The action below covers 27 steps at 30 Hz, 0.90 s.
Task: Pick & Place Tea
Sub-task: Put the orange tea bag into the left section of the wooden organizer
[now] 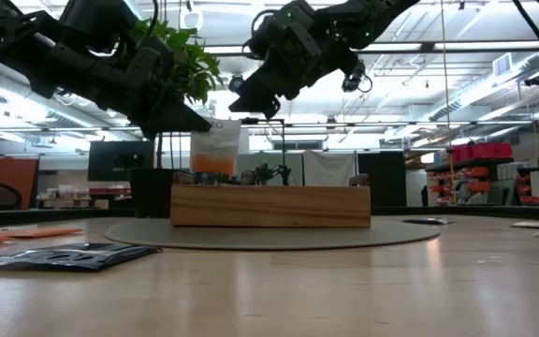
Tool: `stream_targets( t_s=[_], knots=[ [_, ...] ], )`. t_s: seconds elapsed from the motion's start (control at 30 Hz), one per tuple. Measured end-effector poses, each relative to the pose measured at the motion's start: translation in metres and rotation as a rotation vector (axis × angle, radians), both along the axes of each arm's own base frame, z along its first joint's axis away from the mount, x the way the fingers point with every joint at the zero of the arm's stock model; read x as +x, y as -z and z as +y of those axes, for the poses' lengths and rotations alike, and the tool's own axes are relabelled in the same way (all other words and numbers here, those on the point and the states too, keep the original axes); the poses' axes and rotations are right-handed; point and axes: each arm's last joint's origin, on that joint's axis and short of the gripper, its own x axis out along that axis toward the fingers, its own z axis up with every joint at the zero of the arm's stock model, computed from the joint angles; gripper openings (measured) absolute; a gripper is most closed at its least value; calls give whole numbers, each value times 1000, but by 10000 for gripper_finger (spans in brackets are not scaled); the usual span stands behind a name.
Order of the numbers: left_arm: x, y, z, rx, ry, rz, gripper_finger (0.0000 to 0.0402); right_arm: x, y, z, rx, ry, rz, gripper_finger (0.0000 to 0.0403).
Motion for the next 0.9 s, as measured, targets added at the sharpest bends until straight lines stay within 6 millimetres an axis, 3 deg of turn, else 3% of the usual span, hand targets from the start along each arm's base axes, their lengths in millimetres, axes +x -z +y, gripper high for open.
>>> stream_targets(
  t_s=[0.13, 0.37, 0.9],
  knots=[
    [3, 0, -1, -11, 9, -26, 2, -1, -3, 0, -4, -1, -7, 240],
    [12, 20, -1, -19, 18, 33, 2, -2, -2, 0, -10, -6, 0, 240],
    [13, 14, -1, -94, 61, -20, 2, -3, 0, 1, -2, -5, 23, 240]
  ],
)
